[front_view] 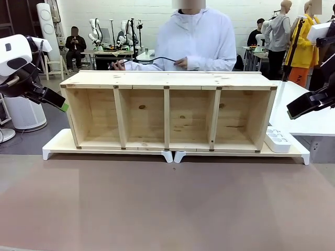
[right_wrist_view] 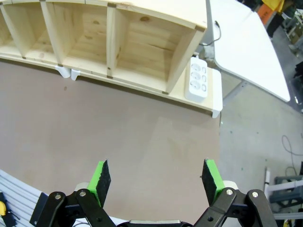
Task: Perform cable management.
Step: When the cord part of the Power Cable appears at the lower middle area of the table and stops, grasp the cord part of the Power Cable.
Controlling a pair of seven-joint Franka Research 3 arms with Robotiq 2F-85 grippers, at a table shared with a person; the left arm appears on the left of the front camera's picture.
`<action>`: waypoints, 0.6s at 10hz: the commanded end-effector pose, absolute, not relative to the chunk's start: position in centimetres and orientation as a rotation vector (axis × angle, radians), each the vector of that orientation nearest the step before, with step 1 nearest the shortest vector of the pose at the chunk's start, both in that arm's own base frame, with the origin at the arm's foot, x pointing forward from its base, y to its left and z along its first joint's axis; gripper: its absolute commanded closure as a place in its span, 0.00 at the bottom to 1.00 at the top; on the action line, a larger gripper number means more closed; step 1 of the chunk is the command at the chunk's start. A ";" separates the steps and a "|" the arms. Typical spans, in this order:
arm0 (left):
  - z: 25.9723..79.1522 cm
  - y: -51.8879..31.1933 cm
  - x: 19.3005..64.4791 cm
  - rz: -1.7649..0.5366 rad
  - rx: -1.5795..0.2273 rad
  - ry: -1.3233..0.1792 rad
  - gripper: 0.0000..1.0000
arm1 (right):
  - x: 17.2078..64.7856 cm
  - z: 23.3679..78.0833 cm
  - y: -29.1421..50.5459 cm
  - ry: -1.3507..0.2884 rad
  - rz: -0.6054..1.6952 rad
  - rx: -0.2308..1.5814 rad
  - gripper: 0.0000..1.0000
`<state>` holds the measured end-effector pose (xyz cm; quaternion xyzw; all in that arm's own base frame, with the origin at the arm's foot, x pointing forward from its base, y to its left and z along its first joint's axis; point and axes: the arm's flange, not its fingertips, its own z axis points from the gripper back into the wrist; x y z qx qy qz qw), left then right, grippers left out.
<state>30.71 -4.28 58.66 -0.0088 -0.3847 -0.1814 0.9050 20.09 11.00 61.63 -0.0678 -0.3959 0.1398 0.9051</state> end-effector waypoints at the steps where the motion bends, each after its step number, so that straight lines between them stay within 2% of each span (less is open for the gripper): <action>1: 58.6 -4.4 31.0 -0.362 -0.024 -0.804 0.00 | 20.4 61.6 11.0 -0.817 0.285 -0.141 0.00; 6: 58.6 -4.4 31.0 -0.362 -0.024 -0.804 0.00 | 20.4 61.6 11.0 -0.817 0.285 -0.141 0.00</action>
